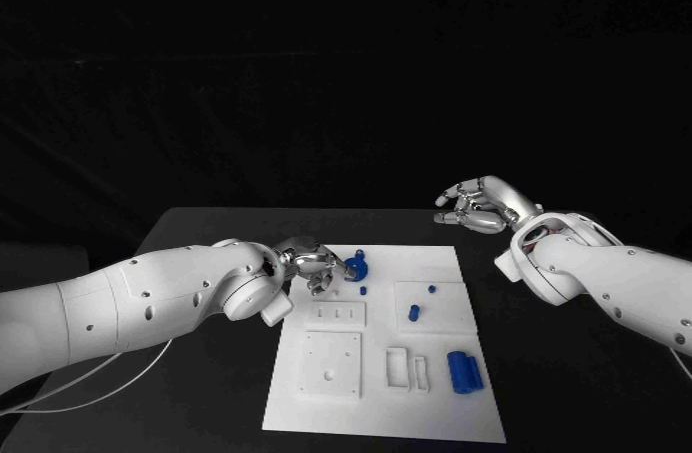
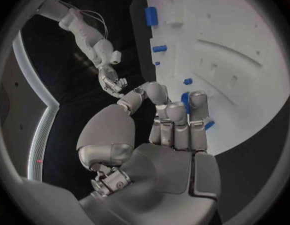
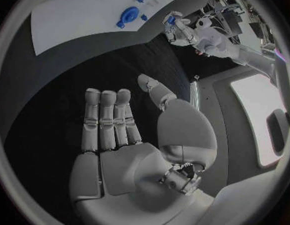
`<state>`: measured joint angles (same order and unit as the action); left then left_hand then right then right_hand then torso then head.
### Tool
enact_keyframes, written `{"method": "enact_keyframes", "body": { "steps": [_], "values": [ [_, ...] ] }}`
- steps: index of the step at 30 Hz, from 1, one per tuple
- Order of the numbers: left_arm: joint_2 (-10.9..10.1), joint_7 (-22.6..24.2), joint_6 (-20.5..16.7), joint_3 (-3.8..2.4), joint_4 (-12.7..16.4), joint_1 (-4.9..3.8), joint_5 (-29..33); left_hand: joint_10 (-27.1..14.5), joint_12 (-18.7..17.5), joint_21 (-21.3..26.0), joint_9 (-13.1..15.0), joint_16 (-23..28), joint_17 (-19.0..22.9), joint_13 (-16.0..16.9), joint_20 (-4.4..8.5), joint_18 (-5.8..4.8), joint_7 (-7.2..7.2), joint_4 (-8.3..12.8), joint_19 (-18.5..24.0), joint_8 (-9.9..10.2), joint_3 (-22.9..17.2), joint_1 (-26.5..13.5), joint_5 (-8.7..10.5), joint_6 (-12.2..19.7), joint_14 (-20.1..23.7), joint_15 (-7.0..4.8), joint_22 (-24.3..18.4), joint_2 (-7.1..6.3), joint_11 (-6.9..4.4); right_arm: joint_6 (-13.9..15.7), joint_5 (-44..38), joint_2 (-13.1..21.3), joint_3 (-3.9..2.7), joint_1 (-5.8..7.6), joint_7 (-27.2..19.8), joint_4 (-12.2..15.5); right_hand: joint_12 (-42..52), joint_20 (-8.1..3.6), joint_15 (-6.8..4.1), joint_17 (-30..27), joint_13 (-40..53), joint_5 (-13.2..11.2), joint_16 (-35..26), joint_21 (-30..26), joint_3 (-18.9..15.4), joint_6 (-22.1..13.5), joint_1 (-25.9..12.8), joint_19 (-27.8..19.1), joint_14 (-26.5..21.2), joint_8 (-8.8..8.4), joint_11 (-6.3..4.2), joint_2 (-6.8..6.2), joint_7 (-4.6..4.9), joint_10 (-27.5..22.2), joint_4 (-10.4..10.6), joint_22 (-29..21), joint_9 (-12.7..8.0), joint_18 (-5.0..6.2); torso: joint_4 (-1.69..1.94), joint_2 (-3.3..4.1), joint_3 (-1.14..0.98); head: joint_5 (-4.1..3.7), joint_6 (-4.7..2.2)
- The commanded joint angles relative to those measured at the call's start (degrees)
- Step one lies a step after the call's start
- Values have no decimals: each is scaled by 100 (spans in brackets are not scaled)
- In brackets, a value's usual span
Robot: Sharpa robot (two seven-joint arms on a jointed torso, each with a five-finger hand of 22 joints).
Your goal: Assemble the parts on the task board
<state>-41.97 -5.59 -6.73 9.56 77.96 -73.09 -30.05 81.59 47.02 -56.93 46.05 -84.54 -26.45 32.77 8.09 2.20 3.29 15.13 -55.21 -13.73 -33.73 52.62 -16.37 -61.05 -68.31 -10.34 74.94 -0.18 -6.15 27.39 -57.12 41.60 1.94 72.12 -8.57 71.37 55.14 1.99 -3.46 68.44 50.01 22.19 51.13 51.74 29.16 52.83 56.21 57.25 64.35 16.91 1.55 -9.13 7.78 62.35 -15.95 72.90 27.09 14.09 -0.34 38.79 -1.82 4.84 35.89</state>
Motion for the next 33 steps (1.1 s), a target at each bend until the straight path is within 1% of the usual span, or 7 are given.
{"method": "enact_keyframes", "body": {
  "steps": [1,6,9,13,20,27,33],
  "values": [
    [79,-1144,462,-3,-11,-96,-758,32,35,-34,709,-34,-14,11,752,-17,-333,-54,-64,-152,-1,-2,-36,-957,-219,-196,80,-35,-9,-131,158,-59,-8,37,-84,-215,-48,26,14,-33,-31,32,-49,-53,-42,-47,23,-71,-74,-27,-1,-27,15,-67,12,-18,12,91,3,-1,1,-9,46],
    [236,-1671,637,24,-50,-206,-1270,46,111,-55,762,-81,-48,45,762,-7,-353,-83,-108,-184,4,-24,24,-996,-255,-214,83,-2,-29,-211,343,-204,-10,92,-117,-622,-456,197,188,-375,-407,20,-401,-425,-12,-156,-12,-447,-407,-69,63,-41,83,-318,-2,-181,22,55,11,-1,2,-19,93],
    [299,-1814,599,30,-38,-223,-1510,60,190,-77,808,-128,-79,80,771,4,-373,-95,-145,-219,7,-45,12,-1037,-289,-233,88,10,-47,-234,384,-275,-10,115,-131,-795,-886,343,383,-759,-798,-16,-766,-809,46,-213,-26,-763,-695,-73,134,-30,135,-545,-4,-375,44,5,8,1,4,-20,127],
    [354,-1896,525,45,-27,-249,-1582,52,299,-101,868,-182,-118,126,774,17,-395,-66,-174,-262,-2,-78,-212,-1069,-317,-253,93,23,-69,-251,453,-347,-10,131,-140,-954,-1303,516,581,-1314,-1329,-90,-1061,-1195,26,-268,6,-986,-854,-51,222,-35,169,-605,-9,-598,88,-4,6,5,4,-21,153],
    [343,-1909,308,101,44,-257,-1760,70,456,-135,934,-277,-176,194,777,30,-424,-40,-208,-339,5,-159,-441,-1136,-363,-280,99,69,-109,-270,454,-407,-10,139,-147,-1031,-1377,551,592,-1435,-1451,-81,-1087,-1262,2,-288,18,-1024,-914,-51,222,-39,197,-657,-11,-631,93,10,15,1,1,-15,211],
    [333,-1964,239,216,152,-263,-1989,35,688,-180,1025,-364,-245,282,780,58,-469,17,-256,-456,-24,-266,-745,-1193,-393,-315,98,84,-137,-290,455,-427,-10,140,-151,-1062,-1679,691,774,-1834,-1908,-3,-1236,-1579,-9,-338,55,-1365,-1284,-40,341,-41,247,-911,-8,-734,109,-32,16,2,7,-2,260],
    [317,-1963,242,252,187,-263,-2085,18,832,-210,1069,-405,-285,325,780,76,-490,14,-285,-529,-45,-339,-898,-1234,-424,-330,97,116,-155,-336,459,-444,-10,140,-151,-1122,-2038,797,953,-2234,-2395,36,-1411,-1902,20,-358,61,-1703,-1661,-21,483,-34,252,-1090,-11,-842,123,-88,9,5,8,7,309]
  ]
}}
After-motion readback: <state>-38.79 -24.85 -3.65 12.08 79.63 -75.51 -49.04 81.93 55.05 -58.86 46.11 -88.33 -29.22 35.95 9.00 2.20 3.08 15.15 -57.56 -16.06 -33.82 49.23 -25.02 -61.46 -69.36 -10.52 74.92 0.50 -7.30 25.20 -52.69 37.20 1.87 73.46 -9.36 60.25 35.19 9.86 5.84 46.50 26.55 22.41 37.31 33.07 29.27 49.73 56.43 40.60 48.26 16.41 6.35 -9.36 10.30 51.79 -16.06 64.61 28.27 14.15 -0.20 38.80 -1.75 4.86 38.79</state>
